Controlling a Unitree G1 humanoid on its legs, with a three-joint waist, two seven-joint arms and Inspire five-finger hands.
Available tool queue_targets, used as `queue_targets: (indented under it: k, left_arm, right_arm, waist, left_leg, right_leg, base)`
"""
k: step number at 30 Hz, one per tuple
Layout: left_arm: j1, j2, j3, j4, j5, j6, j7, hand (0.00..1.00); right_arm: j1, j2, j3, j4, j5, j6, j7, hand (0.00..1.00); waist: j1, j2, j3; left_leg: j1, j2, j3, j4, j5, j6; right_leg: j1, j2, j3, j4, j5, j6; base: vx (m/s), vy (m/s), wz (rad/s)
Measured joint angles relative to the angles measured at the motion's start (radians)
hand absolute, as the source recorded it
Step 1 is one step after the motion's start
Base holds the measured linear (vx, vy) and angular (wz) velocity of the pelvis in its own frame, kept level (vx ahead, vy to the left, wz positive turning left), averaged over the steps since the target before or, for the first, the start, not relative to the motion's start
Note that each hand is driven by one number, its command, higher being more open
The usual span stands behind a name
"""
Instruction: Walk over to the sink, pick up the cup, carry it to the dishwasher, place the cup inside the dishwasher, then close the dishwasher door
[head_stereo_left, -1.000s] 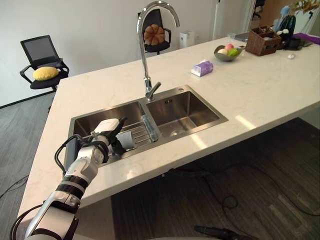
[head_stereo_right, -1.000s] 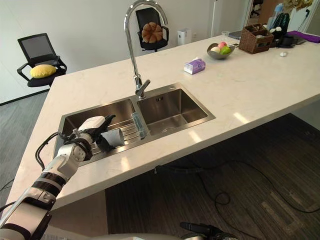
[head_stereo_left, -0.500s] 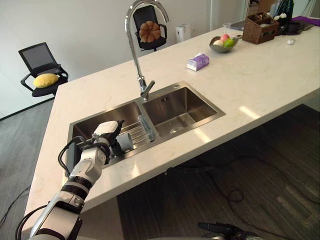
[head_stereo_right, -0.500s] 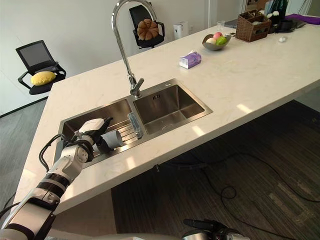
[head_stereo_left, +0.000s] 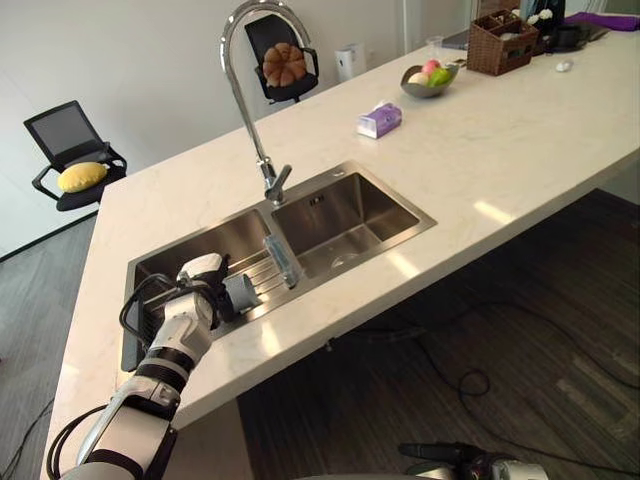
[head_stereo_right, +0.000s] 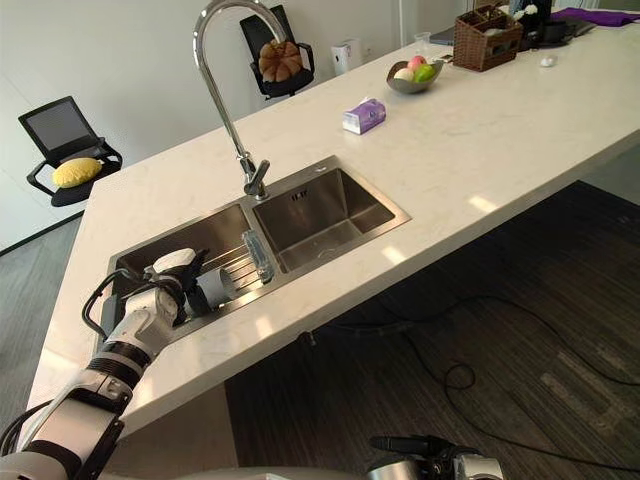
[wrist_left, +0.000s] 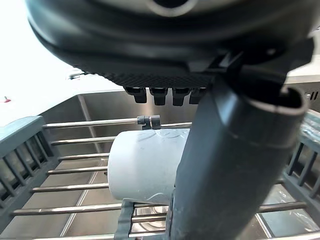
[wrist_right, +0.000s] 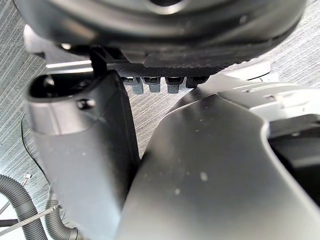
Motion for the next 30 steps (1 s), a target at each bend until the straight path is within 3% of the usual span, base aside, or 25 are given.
queue_targets:
  k: [6, 10, 13, 16, 19, 21, 23, 27, 29, 30]
  left_arm:
    - [-0.029, 0.011, 0.010, 0.049, 0.011, -0.019, -0.071, 0.00]
    - [-0.029, 0.015, 0.041, 0.068, 0.009, -0.071, -0.049, 0.00]
    - [-0.029, 0.017, 0.044, 0.071, 0.001, -0.144, -0.023, 0.00]
    - [-0.025, 0.018, 0.044, 0.089, -0.042, -0.244, 0.066, 0.00]
    - [0.000, 0.011, 0.035, 0.111, -0.053, -0.331, 0.242, 0.00]
    - [0.018, 0.012, 0.037, 0.103, -0.073, -0.375, 0.309, 0.00]
    - [0.031, 0.013, 0.049, 0.090, -0.164, -0.417, 0.359, 0.00]
    - [0.140, -0.018, 0.176, 0.011, -0.571, -0.464, 0.447, 0.00]
    - [0.195, -0.059, 0.231, -0.086, -0.722, -0.510, 0.503, 0.00]
    - [0.201, -0.067, 0.236, -0.104, -0.750, -0.519, 0.509, 0.00]
  right_arm:
    - [-0.023, 0.002, 0.007, 0.004, -0.027, 0.026, 0.011, 1.00]
    - [-0.027, -0.001, 0.012, 0.015, -0.052, 0.027, 0.043, 1.00]
    - [-0.039, -0.003, 0.031, 0.028, -0.056, 0.025, 0.059, 1.00]
    - [-0.048, -0.005, 0.043, 0.054, -0.055, 0.015, 0.068, 1.00]
    - [-0.067, 0.002, 0.075, 0.086, -0.050, 0.007, 0.080, 1.00]
    - [-0.065, 0.004, 0.077, 0.096, -0.043, 0.003, 0.082, 1.00]
    - [-0.065, 0.005, 0.079, 0.111, -0.025, -0.005, 0.083, 1.00]
    - [-0.055, 0.021, 0.078, 0.133, 0.031, -0.043, 0.078, 1.00]
    - [-0.032, 0.045, 0.075, 0.133, 0.061, -0.069, 0.069, 1.00]
    - [-0.028, 0.050, 0.075, 0.133, 0.066, -0.072, 0.065, 1.00]
  waist:
    - [0.003, -0.002, 0.001]
    - [0.034, -0.007, 0.002]
    - [0.048, -0.009, 0.001]
    - [0.072, -0.018, -0.002]
    - [0.086, -0.047, -0.006]
    - [0.103, -0.062, -0.014]
    - [0.116, -0.074, -0.020]
    - [0.138, -0.112, -0.020]
    - [0.162, -0.152, -0.021]
    - [0.167, -0.159, -0.024]
  left_leg:
    - [-0.001, 0.015, -0.001, 0.012, -0.005, 0.005]
    - [-0.003, 0.030, -0.005, 0.021, -0.011, 0.014]
    - [-0.005, 0.035, -0.009, 0.022, -0.011, 0.016]
    - [-0.011, 0.036, -0.025, 0.021, -0.011, 0.018]
    - [-0.019, 0.035, -0.039, 0.018, -0.007, 0.022]
    - [-0.022, 0.032, -0.048, 0.011, -0.006, 0.024]
    - [-0.034, 0.027, -0.066, 0.005, -0.001, 0.030]
    - [-0.054, 0.017, -0.102, -0.010, 0.012, 0.038]
    - [-0.060, 0.013, -0.116, -0.018, 0.016, 0.042]
    - [-0.061, 0.011, -0.118, -0.019, 0.016, 0.043]
  right_leg:
    - [0.001, 0.014, 0.002, -0.001, -0.002, -0.004]
    - [0.003, 0.028, -0.003, -0.001, -0.004, -0.006]
    - [0.004, 0.033, -0.007, -0.001, -0.005, -0.008]
    - [0.004, 0.035, -0.018, -0.001, -0.006, -0.009]
    - [0.003, 0.037, -0.031, -0.001, -0.008, -0.012]
    - [0.002, 0.037, -0.041, -0.001, -0.010, -0.015]
    - [-0.002, 0.034, -0.059, -0.001, -0.010, -0.016]
    - [-0.009, 0.026, -0.103, 0.003, -0.005, -0.021]
    - [-0.010, 0.022, -0.129, 0.005, -0.005, -0.020]
    - [-0.009, 0.021, -0.134, 0.005, -0.005, -0.020]
  base:
    - [-0.01, -0.050, -0.02]
    - [-0.02, -0.046, 0.01]
    - [-0.01, -0.039, 0.03]
    - [-0.01, -0.026, 0.10]
    - [-0.01, -0.022, 0.13]
    - [0.00, -0.016, 0.16]
    - [0.00, -0.007, 0.25]
    - [0.03, -0.002, 0.26]
    - [0.03, 0.001, 0.17]
    - [0.02, 0.017, 0.13]
